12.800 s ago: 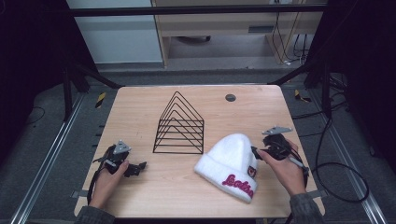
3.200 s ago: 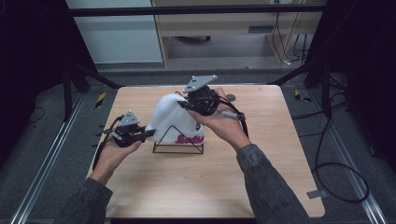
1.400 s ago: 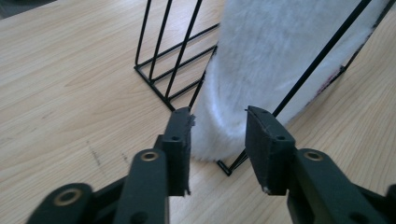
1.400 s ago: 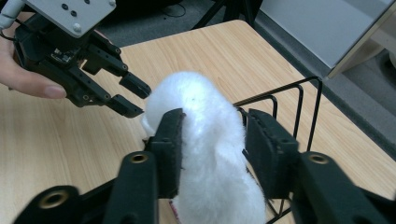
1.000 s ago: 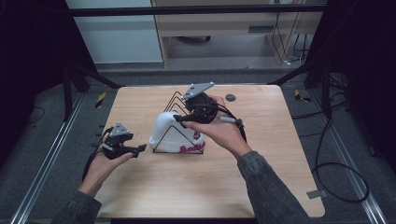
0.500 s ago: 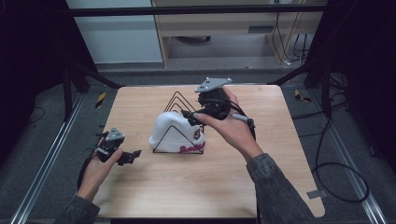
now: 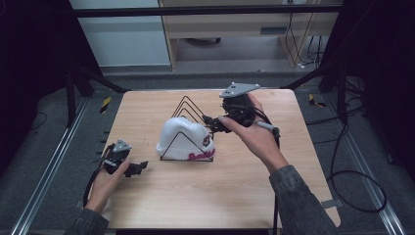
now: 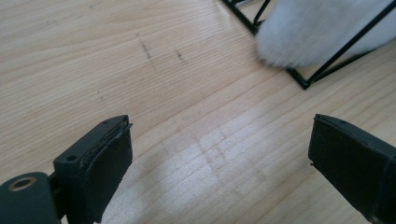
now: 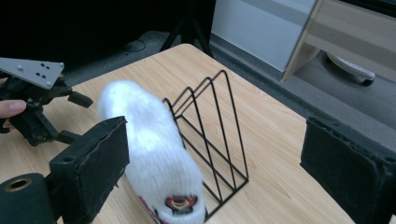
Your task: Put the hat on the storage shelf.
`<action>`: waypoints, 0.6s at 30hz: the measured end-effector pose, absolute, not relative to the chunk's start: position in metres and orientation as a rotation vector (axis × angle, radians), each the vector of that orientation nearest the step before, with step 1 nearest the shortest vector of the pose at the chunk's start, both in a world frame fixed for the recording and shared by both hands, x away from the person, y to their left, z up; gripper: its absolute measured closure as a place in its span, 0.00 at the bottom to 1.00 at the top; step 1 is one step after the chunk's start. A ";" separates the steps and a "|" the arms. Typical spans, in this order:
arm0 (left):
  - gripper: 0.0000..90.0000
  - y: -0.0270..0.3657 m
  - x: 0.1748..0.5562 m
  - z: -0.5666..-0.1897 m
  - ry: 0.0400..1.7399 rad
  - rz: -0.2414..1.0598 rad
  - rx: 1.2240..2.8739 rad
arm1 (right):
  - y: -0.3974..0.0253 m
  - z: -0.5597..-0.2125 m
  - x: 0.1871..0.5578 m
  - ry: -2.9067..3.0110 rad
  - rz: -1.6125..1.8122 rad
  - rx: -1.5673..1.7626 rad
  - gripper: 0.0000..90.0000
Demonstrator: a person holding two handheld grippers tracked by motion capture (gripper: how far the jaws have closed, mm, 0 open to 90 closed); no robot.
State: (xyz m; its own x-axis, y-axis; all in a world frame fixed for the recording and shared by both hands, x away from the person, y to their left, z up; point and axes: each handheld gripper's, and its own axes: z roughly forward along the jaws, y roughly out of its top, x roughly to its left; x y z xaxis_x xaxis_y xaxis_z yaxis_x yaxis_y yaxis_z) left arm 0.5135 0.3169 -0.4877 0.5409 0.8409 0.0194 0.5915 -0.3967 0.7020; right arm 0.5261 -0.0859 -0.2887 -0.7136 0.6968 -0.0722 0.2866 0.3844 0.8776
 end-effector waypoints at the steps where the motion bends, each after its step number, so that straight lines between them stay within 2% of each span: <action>1: 0.07 0.317 0.513 -0.489 1.158 0.495 2.120 | -0.090 -0.290 0.525 2.214 1.275 0.853 0.09; 4: 0.07 0.315 0.512 -0.495 1.149 0.523 2.163 | -0.103 -0.293 0.522 2.202 1.270 0.880 0.10; 8: 0.06 0.315 0.513 -0.502 1.167 0.485 2.165 | -0.124 -0.298 0.517 2.142 1.275 0.936 0.13; 18: 0.00 0.316 0.513 -0.505 1.151 0.491 2.153 | -0.166 -0.322 0.509 2.110 1.238 1.043 0.15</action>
State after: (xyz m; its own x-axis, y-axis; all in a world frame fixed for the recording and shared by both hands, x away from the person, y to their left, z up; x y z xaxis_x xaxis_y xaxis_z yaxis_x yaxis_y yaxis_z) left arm 0.5131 0.3163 -0.5045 0.5470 0.8368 0.0256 0.5976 -0.4117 0.6880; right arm 0.5089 -0.1664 -0.3220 -0.5959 0.8027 -0.0237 0.3710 0.3014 0.8784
